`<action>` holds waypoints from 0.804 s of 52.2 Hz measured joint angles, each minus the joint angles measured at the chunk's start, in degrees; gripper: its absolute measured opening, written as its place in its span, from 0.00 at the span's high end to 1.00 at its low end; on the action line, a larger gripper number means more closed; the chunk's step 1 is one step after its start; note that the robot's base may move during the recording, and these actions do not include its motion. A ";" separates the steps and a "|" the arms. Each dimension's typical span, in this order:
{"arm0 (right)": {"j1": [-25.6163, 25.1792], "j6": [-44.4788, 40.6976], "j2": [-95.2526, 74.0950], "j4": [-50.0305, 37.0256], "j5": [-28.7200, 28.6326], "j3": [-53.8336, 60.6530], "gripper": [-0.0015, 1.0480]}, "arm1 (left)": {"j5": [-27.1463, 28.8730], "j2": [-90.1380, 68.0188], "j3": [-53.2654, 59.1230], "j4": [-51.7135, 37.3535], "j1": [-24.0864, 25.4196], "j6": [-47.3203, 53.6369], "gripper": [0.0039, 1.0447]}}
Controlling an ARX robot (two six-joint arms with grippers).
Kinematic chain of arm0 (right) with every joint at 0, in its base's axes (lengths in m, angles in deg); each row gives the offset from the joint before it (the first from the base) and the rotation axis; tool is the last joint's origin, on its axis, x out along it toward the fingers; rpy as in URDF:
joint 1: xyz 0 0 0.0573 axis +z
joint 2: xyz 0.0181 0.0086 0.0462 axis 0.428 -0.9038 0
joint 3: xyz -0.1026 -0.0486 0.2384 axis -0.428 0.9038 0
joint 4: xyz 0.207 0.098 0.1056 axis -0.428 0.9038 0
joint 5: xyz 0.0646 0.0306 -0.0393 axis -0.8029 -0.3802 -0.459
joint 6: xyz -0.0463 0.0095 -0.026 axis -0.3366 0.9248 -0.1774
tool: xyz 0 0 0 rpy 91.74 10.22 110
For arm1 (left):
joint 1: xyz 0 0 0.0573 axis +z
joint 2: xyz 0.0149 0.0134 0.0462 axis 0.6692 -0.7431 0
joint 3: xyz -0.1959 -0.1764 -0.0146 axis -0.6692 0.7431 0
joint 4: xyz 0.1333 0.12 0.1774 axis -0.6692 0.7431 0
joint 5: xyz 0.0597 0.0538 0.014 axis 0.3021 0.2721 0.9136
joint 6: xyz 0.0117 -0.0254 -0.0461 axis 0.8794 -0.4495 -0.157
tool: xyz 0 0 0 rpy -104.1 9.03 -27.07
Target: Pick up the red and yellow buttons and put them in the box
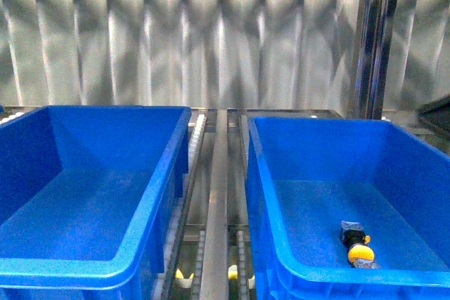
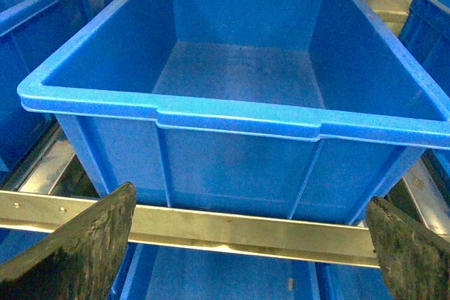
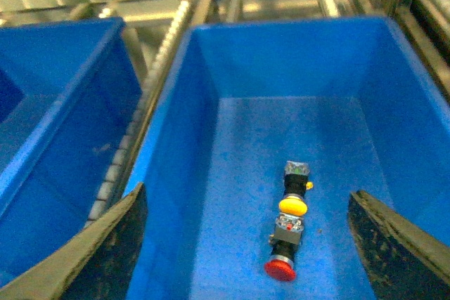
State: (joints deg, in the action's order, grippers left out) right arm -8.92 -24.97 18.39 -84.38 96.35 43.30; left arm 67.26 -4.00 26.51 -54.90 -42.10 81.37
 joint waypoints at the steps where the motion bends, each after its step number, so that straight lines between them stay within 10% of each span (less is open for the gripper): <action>1: 1.70 -0.94 3.26 1.51 1.86 1.79 0.30 | 0.00 0.00 0.00 0.00 0.00 0.02 0.07; 9: 14.91 -3.39 25.66 10.16 13.07 14.19 0.57 | 0.02 0.00 0.00 0.00 0.00 0.00 0.07; 22: 4.42 -4.24 34.80 10.97 1.84 20.96 0.97 | 0.02 0.00 0.00 0.00 0.00 0.00 0.07; 42: -12.55 -4.44 41.11 11.30 -16.35 26.93 0.97 | 0.02 0.00 0.00 0.00 0.00 0.00 0.07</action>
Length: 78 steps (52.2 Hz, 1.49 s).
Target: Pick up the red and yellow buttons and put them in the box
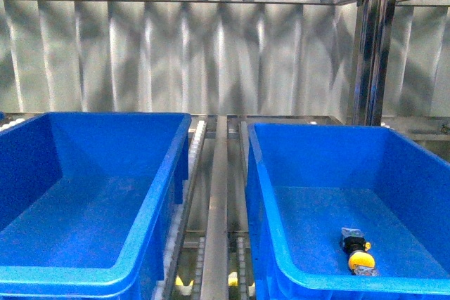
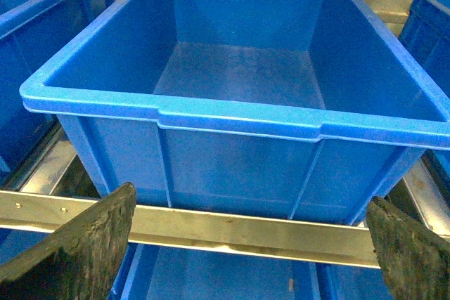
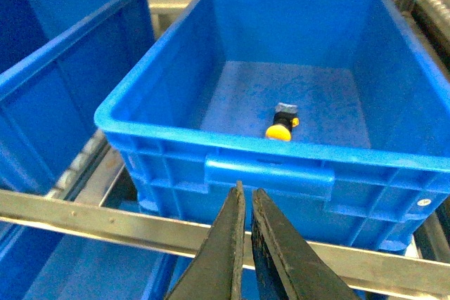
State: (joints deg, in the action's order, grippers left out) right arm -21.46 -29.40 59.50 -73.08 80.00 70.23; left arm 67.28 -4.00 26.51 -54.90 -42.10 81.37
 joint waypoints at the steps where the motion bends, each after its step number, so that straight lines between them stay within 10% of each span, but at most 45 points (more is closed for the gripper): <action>1: -1.18 0.00 0.17 0.00 -0.83 0.15 0.97 | -0.04 0.00 0.00 0.00 0.00 0.00 0.07; 52: -3.67 0.00 4.72 -0.46 -1.38 3.78 0.96 | 0.00 0.02 0.00 0.00 0.00 0.00 0.07; 78: -3.67 0.00 4.72 -0.46 -1.40 3.78 0.18 | 0.00 0.02 0.00 0.00 0.00 0.00 0.07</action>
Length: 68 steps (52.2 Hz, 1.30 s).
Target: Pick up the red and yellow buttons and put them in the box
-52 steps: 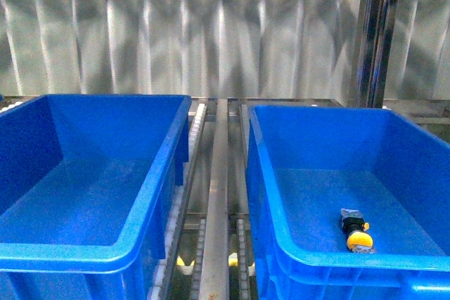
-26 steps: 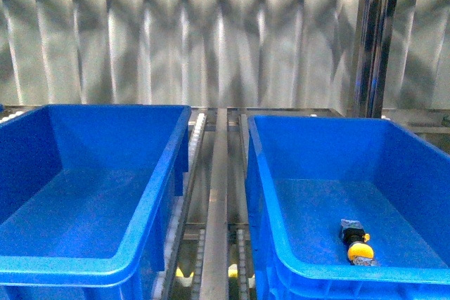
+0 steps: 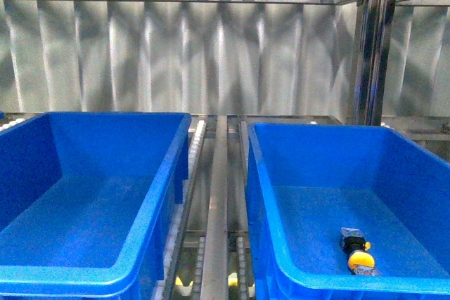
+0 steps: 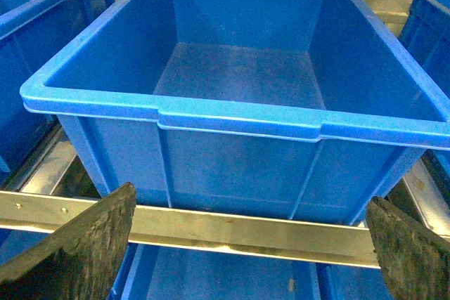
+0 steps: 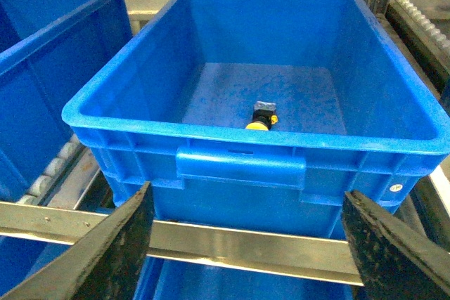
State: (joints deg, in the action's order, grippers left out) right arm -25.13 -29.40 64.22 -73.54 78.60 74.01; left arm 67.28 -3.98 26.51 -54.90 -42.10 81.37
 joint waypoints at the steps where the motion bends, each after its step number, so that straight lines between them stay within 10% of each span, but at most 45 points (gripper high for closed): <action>1: 0.00 0.00 0.00 0.00 0.02 0.00 0.15 | 0.00 0.00 0.00 0.00 0.00 0.00 0.07; 68: 0.00 0.00 0.00 0.00 0.02 0.00 0.06 | 0.00 0.00 0.00 0.00 0.00 0.00 0.07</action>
